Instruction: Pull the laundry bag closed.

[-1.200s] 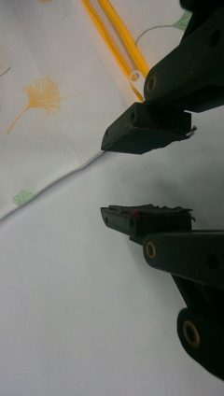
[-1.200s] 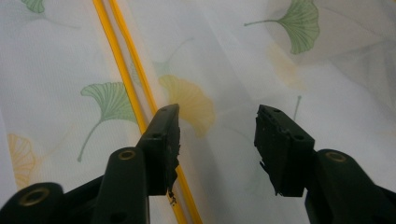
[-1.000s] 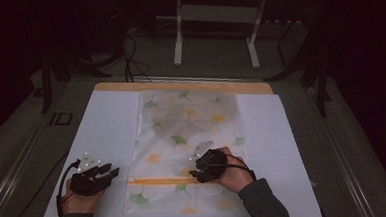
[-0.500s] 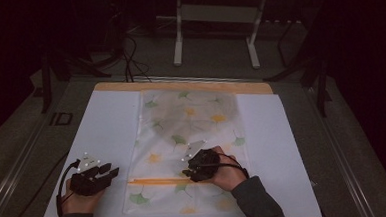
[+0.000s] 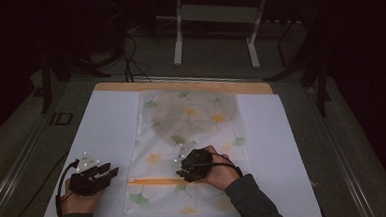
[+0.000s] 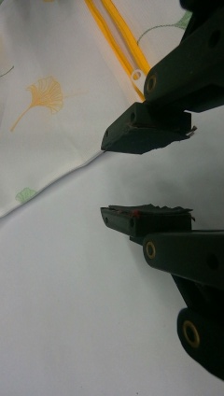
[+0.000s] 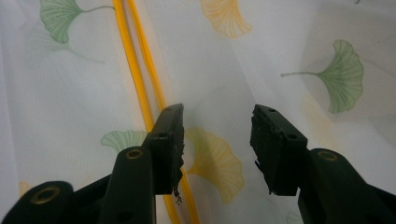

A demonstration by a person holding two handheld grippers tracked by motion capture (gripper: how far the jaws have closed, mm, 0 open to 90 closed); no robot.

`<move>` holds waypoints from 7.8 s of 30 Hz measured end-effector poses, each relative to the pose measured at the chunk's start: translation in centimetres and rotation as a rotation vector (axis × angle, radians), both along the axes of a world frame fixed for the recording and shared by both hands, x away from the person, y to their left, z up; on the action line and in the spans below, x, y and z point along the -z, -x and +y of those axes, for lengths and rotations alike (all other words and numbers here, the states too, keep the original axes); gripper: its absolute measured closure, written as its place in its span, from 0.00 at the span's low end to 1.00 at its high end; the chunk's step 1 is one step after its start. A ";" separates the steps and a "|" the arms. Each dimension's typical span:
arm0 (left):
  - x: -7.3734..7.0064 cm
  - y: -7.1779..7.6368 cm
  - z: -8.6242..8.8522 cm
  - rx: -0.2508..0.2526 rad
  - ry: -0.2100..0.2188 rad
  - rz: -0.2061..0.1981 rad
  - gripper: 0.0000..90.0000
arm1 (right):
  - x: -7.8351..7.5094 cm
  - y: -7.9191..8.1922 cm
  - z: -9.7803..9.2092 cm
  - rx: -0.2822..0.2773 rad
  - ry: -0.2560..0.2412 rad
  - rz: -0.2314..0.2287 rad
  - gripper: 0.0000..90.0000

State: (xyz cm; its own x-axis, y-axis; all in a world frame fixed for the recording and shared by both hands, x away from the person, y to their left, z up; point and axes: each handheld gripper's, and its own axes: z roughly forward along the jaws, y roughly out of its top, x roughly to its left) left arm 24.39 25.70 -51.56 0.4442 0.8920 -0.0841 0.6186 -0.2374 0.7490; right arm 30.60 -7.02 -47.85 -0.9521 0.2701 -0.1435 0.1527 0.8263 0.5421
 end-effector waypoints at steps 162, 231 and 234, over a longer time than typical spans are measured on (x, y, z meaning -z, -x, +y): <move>-1.4 0.8 0.4 0.092 0.139 0.183 0.66 | 2.2 1.1 13.5 -0.225 0.084 0.085 0.94; 1.7 -1.5 -3.7 0.318 0.217 0.374 0.96 | 0.7 1.4 12.3 -0.282 0.073 0.032 0.94; 1.7 -1.5 -3.6 0.321 0.222 0.374 0.96 | 0.8 1.4 12.3 -0.280 0.080 0.034 0.94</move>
State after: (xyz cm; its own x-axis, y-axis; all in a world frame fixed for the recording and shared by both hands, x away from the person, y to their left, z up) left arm 25.92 22.05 -53.21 0.5948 0.6594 -0.4598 0.7753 -0.3195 0.5448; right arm 29.25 5.28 -48.68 -0.9926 -0.0146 -0.1203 -0.0702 0.8786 0.4724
